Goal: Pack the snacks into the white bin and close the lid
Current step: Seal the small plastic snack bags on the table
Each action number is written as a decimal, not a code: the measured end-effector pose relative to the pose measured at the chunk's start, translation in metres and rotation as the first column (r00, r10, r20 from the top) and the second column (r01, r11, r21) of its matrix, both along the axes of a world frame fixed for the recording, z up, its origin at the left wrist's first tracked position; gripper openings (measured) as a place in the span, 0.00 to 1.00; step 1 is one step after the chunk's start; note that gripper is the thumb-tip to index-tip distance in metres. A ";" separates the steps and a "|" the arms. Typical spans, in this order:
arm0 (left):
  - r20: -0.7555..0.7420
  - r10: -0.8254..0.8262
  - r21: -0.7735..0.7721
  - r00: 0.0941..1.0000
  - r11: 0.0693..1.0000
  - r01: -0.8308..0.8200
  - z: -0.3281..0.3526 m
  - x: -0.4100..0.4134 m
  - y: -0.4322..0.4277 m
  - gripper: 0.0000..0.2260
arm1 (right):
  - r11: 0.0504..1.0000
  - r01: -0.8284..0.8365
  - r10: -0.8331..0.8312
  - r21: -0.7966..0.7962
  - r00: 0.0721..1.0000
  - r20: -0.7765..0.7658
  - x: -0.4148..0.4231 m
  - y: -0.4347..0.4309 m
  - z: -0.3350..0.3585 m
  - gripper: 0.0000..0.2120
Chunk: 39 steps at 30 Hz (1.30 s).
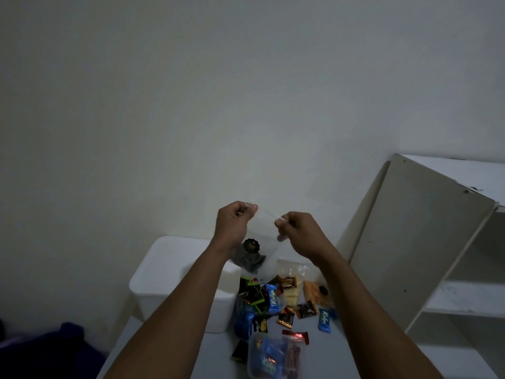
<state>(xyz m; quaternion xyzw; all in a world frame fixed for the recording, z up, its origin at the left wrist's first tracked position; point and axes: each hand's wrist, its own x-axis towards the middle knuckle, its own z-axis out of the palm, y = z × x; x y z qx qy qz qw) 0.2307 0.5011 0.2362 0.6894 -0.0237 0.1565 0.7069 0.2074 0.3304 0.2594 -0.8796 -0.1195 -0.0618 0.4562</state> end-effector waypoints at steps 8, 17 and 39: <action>-0.072 -0.025 -0.057 0.997 0.998 0.021 -0.012 0.006 -0.023 0.05 | 0.797 0.333 -0.293 0.504 0.943 -0.159 -0.009 -0.002 -0.033 0.19; -0.090 0.064 0.014 0.994 0.998 -0.063 -0.022 0.014 -0.032 0.10 | 0.755 0.130 -0.071 0.642 0.991 -0.117 -0.012 -0.001 -0.044 0.10; -0.011 -0.223 0.175 0.975 0.959 0.222 -0.009 0.001 -0.011 0.08 | 0.994 0.077 -0.083 0.075 0.993 0.083 0.007 -0.003 -0.014 0.08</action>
